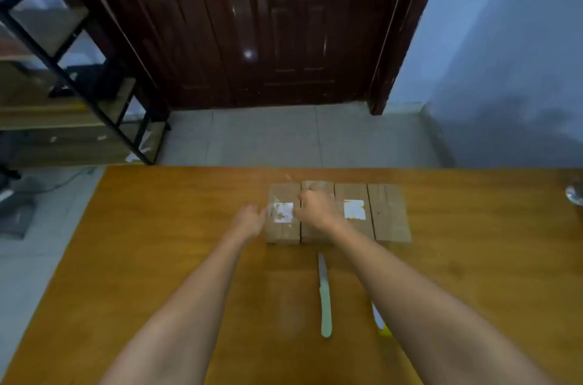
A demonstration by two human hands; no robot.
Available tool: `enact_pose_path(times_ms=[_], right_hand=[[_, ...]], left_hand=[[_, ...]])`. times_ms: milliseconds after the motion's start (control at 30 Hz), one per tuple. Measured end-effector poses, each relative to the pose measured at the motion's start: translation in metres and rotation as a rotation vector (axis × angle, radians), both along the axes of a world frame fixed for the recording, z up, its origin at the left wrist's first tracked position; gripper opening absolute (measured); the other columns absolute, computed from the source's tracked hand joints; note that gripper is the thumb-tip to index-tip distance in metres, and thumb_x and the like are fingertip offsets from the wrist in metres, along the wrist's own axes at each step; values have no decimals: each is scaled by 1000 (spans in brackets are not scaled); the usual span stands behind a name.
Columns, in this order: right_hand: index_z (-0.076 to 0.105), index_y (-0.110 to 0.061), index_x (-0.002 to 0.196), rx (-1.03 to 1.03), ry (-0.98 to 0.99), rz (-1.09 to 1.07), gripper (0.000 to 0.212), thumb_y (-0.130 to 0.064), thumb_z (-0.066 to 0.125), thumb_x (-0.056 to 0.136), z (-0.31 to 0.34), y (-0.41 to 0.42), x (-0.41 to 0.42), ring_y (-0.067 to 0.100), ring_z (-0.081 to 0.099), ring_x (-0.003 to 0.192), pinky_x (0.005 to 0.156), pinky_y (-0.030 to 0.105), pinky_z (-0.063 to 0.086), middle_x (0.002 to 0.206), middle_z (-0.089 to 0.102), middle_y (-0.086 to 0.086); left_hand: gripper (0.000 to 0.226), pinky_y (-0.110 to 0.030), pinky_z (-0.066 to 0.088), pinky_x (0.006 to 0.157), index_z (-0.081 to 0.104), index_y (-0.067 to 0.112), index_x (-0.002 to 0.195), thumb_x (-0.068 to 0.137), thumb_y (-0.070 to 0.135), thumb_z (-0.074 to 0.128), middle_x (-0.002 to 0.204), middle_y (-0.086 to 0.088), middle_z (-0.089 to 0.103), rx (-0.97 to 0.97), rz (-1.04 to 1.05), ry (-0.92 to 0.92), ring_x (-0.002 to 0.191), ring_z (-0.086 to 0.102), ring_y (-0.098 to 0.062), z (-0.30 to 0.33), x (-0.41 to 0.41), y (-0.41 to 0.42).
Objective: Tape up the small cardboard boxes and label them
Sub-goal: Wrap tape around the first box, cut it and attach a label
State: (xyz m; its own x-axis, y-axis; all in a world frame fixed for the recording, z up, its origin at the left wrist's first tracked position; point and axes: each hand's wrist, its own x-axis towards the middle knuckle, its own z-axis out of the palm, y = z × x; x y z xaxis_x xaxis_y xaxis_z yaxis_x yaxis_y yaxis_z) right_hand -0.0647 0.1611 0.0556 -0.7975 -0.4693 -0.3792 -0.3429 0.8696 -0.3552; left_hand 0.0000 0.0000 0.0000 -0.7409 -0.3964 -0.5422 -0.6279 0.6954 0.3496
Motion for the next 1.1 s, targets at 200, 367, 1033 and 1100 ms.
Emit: enact_pose_path(times_ms=[200,367,1033,1100], right_hand=[[66,-6,104,64,39,-74,24,-22,53,91,-30,-11,14,28,54,104,84,35,48,131,46,11],[67,-7,100,47,27,-106,21,-20,54,90,-36,-15,15,25,57,97,81,37,52,135,43,11],[45,-19,136,-315,-55,-213,48,-35,54,92,-32,-12,9,27,52,118,96,40,48,134,50,9],[37,-24,143,-493,-209,-328,56,-35,56,92,-27,-9,8,24,56,114,95,39,49,127,57,5]], left_hand=[[65,-37,32,108,44,-6,137,102,48,35,150,-23,33,122,131,-6,137,33,-35,-36,-2,12],[66,-38,23,114,48,-2,138,102,51,33,153,-24,30,111,101,4,143,24,-35,-47,-3,16],[39,-36,53,70,45,9,128,95,22,61,121,-14,59,891,842,354,93,62,-22,-12,17,-3],[33,-41,53,77,47,10,124,96,22,60,123,-15,59,939,827,363,96,61,-23,-3,20,-2]])
